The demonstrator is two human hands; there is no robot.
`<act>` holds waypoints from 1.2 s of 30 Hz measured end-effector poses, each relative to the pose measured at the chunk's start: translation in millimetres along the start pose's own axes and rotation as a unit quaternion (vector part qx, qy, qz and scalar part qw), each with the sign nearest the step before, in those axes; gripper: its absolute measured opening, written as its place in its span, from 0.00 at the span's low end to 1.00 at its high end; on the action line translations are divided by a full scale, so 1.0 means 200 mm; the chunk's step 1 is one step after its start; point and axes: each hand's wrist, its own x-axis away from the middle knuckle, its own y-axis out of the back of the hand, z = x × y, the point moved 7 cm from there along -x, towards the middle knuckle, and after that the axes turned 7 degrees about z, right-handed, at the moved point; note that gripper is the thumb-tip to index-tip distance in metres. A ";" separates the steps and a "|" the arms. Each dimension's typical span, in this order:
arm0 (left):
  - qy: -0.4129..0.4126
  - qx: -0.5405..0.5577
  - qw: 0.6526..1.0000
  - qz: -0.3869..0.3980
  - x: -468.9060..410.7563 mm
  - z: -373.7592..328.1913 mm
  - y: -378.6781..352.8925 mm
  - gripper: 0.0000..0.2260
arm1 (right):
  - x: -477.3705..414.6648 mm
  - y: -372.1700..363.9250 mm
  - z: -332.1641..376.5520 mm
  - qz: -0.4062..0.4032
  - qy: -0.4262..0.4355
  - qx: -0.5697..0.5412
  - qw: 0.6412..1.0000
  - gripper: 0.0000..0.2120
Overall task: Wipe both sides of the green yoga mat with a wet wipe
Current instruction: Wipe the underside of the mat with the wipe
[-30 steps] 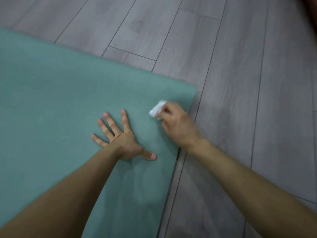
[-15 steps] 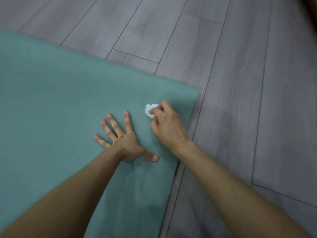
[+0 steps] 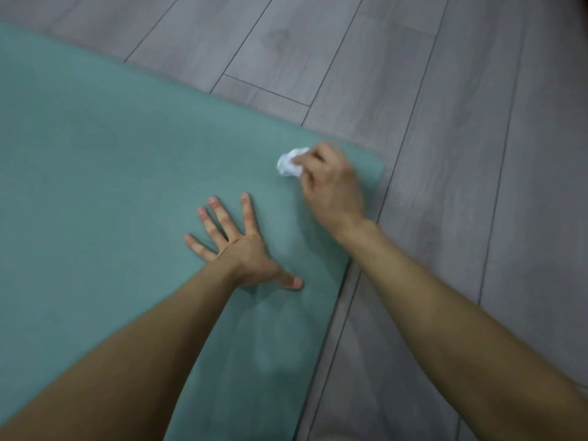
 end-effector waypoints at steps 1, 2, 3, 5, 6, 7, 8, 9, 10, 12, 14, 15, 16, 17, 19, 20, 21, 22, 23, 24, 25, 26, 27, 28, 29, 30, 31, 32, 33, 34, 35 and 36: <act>0.000 0.000 1.000 0.000 0.00 0.00 0.00 0.84 | -0.05 0.11 -0.15 -0.075 -0.108 0.002 0.991 0.11; 0.000 -0.001 1.000 -0.001 0.00 0.00 0.00 0.84 | -0.08 0.18 -0.26 -0.117 -0.197 0.000 0.973 0.13; 0.000 -0.003 1.000 -0.002 0.00 0.00 0.00 0.84 | -0.10 0.18 -0.30 -0.117 -0.243 -0.012 0.963 0.14; -0.003 -0.005 1.000 -0.004 -0.01 0.00 0.00 0.84 | -0.12 0.03 -0.17 -0.028 -0.160 -0.025 0.986 0.13; -0.004 -0.005 1.000 -0.006 -0.01 0.00 0.00 0.84 | -0.10 -0.09 -0.02 0.045 -0.061 -0.021 0.997 0.11; -0.003 -0.005 1.000 -0.008 -0.01 0.01 0.00 0.84 | -0.03 -0.19 0.12 0.128 0.048 -0.013 0.991 0.10; -0.002 -0.004 1.000 -0.012 -0.01 0.01 -0.01 0.84 | 0.03 -0.24 0.21 0.185 0.135 -0.001 0.973 0.11; -0.004 -0.003 1.000 -0.018 -0.01 0.01 0.00 0.84 | 0.04 -0.23 0.22 0.191 0.172 0.010 0.966 0.12; -0.006 -0.002 1.000 -0.024 -0.01 0.01 0.00 0.84 | -0.01 -0.17 0.17 0.142 0.153 0.010 0.978 0.12; -0.013 0.012 0.999 -0.031 -0.01 0.01 0.00 0.84 | -0.13 0.05 -0.09 -0.027 -0.055 -0.027 0.998 0.13; -0.020 0.023 0.999 -0.042 -0.01 0.01 -0.01 0.84 | -0.11 0.11 -0.21 -0.090 -0.205 -0.045 0.974 0.13; -0.021 0.024 0.998 -0.047 -0.01 0.01 -0.01 0.84 | -0.10 0.04 -0.13 -0.054 -0.170 -0.049 0.983 0.14; -0.023 0.022 0.998 -0.051 0.00 0.01 0.00 0.84 | -0.08 -0.08 0.02 0.018 -0.084 -0.049 0.995 0.15; -0.026 0.020 0.998 -0.053 0.00 0.02 0.00 0.84 | -0.01 -0.21 0.18 0.105 0.011 -0.049 0.993 0.16; -0.043 0.037 0.997 -0.051 0.00 0.05 0.01 0.83 | 0.09 -0.30 0.33 0.203 0.141 -0.035 0.968 0.19; -0.058 0.046 0.996 -0.056 0.01 0.07 0.04 0.81 | 0.05 -0.25 0.30 0.186 0.142 -0.039 0.971 0.19; -0.076 0.046 0.994 -0.071 0.02 0.11 0.07 0.77 | -0.03 -0.18 0.20 0.136 0.089 -0.035 0.986 0.17; -0.095 0.036 0.990 -0.098 0.03 0.16 0.11 0.73 | -0.12 -0.07 0.07 0.069 -0.001 -0.028 0.997 0.15; -0.113 0.017 0.984 -0.137 0.03 0.22 0.16 0.68 | -0.18 0.04 -0.05 -0.007 -0.097 -0.017 0.995 0.14; -0.126 -0.005 0.976 -0.179 0.04 0.27 0.21 0.65 | -0.21 0.10 -0.14 -0.054 -0.183 -0.015 0.982 0.14; -0.129 -0.024 0.968 -0.213 0.04 0.32 0.25 0.64 | -0.21 0.08 -0.16 -0.059 -0.228 -0.019 0.972 0.14; -0.119 -0.035 0.964 -0.235 0.04 0.37 0.30 0.66 | -0.22 -0.01 -0.11 -0.017 -0.217 -0.034 0.975 0.14; -0.098 -0.038 0.964 -0.245 0.02 0.41 0.33 0.69 | -0.20 -0.13 0.01 0.057 -0.170 -0.058 0.982 0.16; -0.074 -0.037 0.967 -0.242 0.00 0.44 0.37 0.73 | -0.15 -0.25 0.16 0.137 -0.097 -0.080 0.983 0.18; -0.052 -0.034 0.972 -0.227 -0.04 0.47 0.39 0.76 | -0.08 -0.34 0.29 0.192 -0.009 -0.083 0.978 0.20; -0.039 -0.031 0.979 -0.200 -0.07 0.49 0.39 0.78 | -0.03 -0.36 0.37 0.219 0.061 -0.081 0.970 0.19; -0.035 -0.026 0.984 -0.172 -0.10 0.50 0.39 0.78 | -0.05 -0.30 0.40 0.203 0.103 -0.078 0.971 0.17; -0.037 -0.021 0.988 -0.150 -0.13 0.52 0.37 0.78 | -0.13 -0.20 0.36 0.149 0.087 -0.080 0.982 0.14; -0.040 -0.019 0.990 -0.137 -0.15 0.54 0.36 0.77 | -0.23 -0.09 0.27 0.064 0.020 -0.077 0.995 0.13; -0.045 -0.019 0.990 -0.132 -0.17 0.55 0.35 0.77 | -0.30 0.02 0.16 -0.026 -0.067 -0.069 0.995 0.13; -0.051 -0.018 0.990 -0.134 -0.18 0.56 0.35 0.77 | -0.34 0.11 0.06 -0.097 -0.156 -0.063 0.981 0.15; -0.058 -0.016 0.989 -0.138 -0.19 0.56 0.35 0.76 | -0.35 0.12 -0.01 -0.125 -0.221 -0.068 0.965 0.16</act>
